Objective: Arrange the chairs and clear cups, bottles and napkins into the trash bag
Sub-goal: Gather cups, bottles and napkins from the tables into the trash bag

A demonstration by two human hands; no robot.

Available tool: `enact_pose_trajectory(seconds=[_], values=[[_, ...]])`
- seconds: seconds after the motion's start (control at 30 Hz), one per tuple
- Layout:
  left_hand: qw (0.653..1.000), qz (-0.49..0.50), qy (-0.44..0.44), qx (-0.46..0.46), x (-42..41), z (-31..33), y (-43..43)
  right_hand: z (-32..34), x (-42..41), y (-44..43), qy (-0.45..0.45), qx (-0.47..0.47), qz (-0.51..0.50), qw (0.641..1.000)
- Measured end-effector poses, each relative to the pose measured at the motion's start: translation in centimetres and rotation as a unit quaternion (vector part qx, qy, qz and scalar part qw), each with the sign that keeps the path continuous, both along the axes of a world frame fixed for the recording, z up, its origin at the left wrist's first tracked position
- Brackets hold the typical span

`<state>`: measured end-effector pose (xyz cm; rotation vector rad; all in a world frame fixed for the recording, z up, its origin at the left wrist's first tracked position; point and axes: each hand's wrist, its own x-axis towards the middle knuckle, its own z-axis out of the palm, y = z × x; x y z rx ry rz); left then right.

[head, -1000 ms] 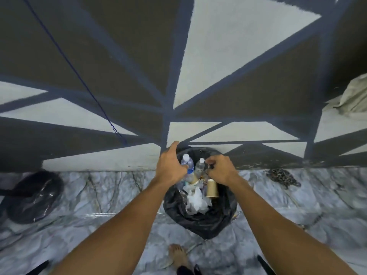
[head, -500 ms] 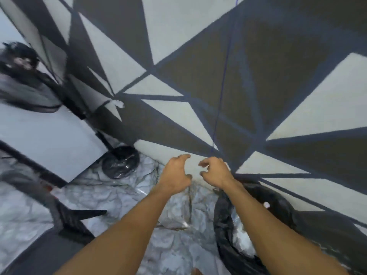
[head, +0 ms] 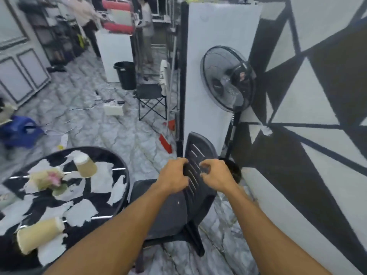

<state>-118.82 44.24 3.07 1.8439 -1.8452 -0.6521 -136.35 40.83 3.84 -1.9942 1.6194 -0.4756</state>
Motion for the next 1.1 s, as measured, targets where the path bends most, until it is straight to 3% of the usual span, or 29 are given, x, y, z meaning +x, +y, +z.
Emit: enact_pose_trajectory(seconds=[0.23, 0.53, 0.63, 0.73, 0.83, 0.9, 1.1], values=[[0.981, 0.192, 0.020, 0.013, 17.3, -1.7, 6.7, -1.7, 20.1, 0.8, 0.016, 0.029, 0.211, 0.977], [0.918, 0.384, 0.013, 0.100, 32.0, -6.4, 15.8, -7.1, 38.9, 4.7, 0.044, 0.094, 0.403, 0.909], [0.912, 0.383, -0.039, 0.144, 35.1, -8.1, 17.1, -9.3, 43.1, 4.5, 0.058, 0.106, 0.427, 0.896], [0.903, 0.348, -0.108, 0.228, 37.8, -10.5, 17.3, -10.6, 45.7, 2.4, 0.029, 0.081, 0.347, 0.934], [0.900, 0.297, -0.147, 0.284, 39.3, -12.8, 16.3, -11.0, 47.9, -1.9, 0.033, -0.007, 0.299, 0.954], [0.903, 0.268, -0.163, 0.295, 39.7, -14.1, 15.7, -11.5, 49.6, -4.9, 0.089, -0.044, 0.314, 0.944], [0.906, 0.224, -0.175, 0.313, 40.8, -15.8, 14.6, -14.5, 53.9, -9.4, 0.159, -0.032, 0.355, 0.921]])
